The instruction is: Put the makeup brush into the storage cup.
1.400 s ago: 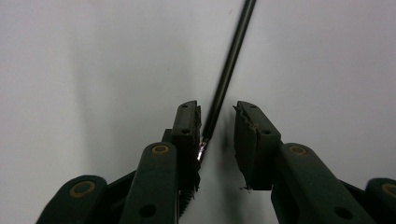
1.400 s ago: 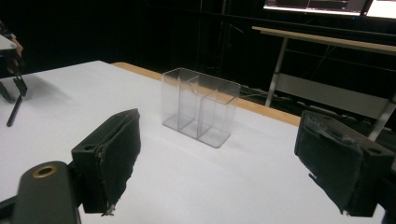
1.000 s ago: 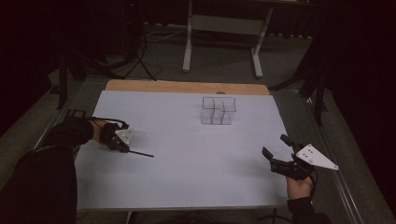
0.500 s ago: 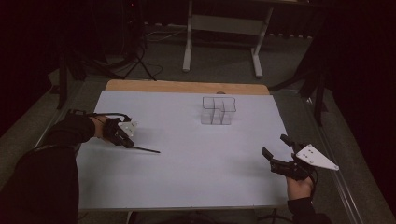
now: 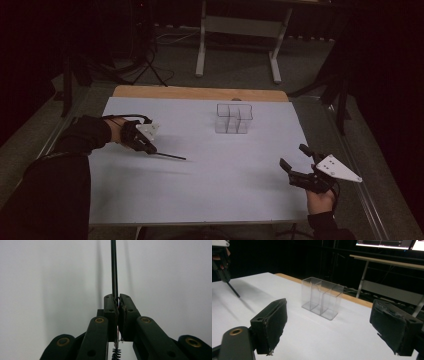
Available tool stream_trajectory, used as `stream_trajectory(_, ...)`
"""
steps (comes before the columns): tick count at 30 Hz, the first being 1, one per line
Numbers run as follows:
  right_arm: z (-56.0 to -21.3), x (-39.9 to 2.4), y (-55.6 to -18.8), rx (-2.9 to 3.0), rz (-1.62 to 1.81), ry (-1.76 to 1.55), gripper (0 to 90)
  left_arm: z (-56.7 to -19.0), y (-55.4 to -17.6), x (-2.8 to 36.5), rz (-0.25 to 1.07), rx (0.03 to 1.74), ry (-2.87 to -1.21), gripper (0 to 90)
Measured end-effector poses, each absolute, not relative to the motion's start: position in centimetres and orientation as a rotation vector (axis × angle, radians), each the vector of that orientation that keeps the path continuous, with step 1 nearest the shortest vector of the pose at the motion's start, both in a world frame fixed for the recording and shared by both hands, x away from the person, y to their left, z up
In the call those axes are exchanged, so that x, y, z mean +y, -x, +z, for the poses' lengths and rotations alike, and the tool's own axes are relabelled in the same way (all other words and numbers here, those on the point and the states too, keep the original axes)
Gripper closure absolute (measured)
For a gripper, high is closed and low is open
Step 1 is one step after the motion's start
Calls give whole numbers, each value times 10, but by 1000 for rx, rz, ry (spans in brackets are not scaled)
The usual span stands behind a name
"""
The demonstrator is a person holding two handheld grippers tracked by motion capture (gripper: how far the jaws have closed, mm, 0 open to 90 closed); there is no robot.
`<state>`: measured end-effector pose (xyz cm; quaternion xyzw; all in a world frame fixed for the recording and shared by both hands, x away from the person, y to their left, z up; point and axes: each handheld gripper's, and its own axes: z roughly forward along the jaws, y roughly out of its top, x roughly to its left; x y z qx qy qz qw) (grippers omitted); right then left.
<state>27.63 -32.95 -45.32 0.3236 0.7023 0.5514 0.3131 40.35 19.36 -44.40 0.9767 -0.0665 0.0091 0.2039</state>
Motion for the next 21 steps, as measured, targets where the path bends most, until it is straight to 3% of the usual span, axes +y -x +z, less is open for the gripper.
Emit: stream_trajectory(21,-444,-311,-285,1977,1422,-793,141,-418,-405,110,8,-358,-2675,855)
